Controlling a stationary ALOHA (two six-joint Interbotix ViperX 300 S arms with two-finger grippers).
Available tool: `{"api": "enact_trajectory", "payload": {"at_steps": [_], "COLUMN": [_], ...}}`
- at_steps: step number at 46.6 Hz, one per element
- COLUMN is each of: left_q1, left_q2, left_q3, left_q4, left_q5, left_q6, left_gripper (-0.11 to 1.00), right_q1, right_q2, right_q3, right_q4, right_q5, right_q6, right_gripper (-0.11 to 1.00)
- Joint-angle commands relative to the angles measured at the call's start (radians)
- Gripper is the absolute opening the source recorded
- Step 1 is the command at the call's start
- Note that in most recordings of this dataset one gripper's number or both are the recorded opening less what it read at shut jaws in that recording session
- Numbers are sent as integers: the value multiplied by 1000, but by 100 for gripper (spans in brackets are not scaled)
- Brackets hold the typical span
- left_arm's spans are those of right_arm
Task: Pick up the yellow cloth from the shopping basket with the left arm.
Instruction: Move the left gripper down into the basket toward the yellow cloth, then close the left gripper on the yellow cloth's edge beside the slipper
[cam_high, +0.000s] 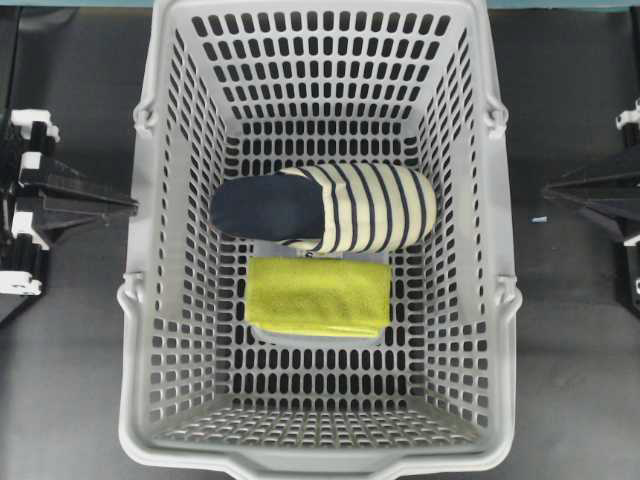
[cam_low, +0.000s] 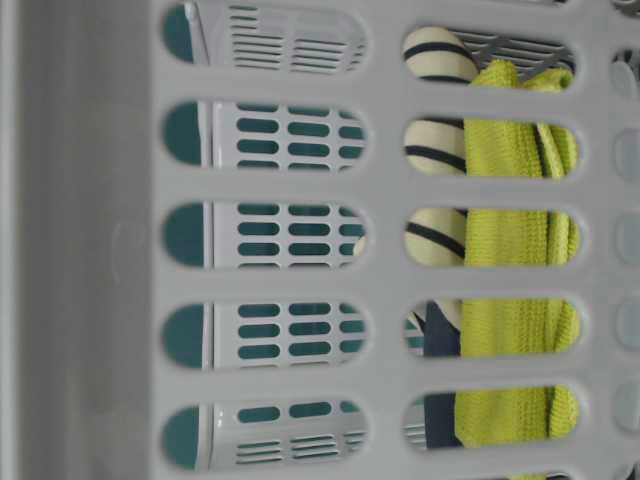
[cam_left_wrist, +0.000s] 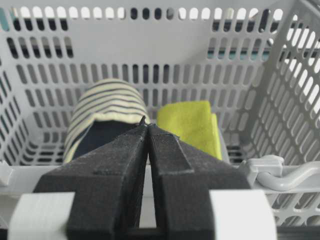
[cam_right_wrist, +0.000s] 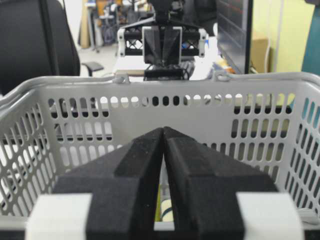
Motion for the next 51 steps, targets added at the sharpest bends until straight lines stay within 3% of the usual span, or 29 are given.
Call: {"api": "enact_trajectory", "payload": {"at_steps": [1,5,14,28,37,40,44,48,51], "left_q1": [8,6,-32,-86,-112,-118,-123,-123,-124], "left_q2": [17,43,169,430,606,672,787,862,910], "left_q3": [-71,-155,-402,-709,-871,-928,-1020,-1077,-1112], "left_q4": [41,43,43,43,43,41,41,43,43], "left_q5": [66,201,537,865,992,1022,1091,1140,1172], "left_q6": [-3,-5,9,9,11,12,9,5,0], "left_gripper": [6,1,1,1,1,1,5,25,47], "right_q1": [5,9,25,29,29,28,28,32,40], "right_q2": [14,15,14,6,2,-6,-11,-12,-12], "right_q3": [-14,-20,-37,-44,-44,-44,-44,-43,-43], "right_q4": [3,11,11,12,12,12,12,12,12], "right_q5": [-2,25,100,199,219,213,213,209,198], "right_q6": [14,28,91,133,135,135,135,137,135], "right_gripper": [0,0,0,0,3,8,26,51,66]}}
